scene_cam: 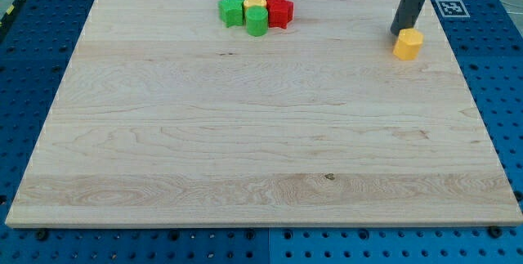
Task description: Push the yellow hexagon to the bottom right of the board
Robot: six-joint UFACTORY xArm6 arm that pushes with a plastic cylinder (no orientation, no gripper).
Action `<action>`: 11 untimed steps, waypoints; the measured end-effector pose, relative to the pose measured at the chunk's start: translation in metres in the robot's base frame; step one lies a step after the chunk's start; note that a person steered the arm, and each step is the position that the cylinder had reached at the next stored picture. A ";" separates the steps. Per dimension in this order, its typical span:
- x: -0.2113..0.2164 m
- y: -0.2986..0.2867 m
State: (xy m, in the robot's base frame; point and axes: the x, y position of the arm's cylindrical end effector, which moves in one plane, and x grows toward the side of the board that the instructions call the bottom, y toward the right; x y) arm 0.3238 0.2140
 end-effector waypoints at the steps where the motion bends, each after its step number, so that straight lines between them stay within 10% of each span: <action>1: 0.029 -0.001; 11: 0.163 0.032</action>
State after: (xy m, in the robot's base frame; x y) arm 0.4864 0.2458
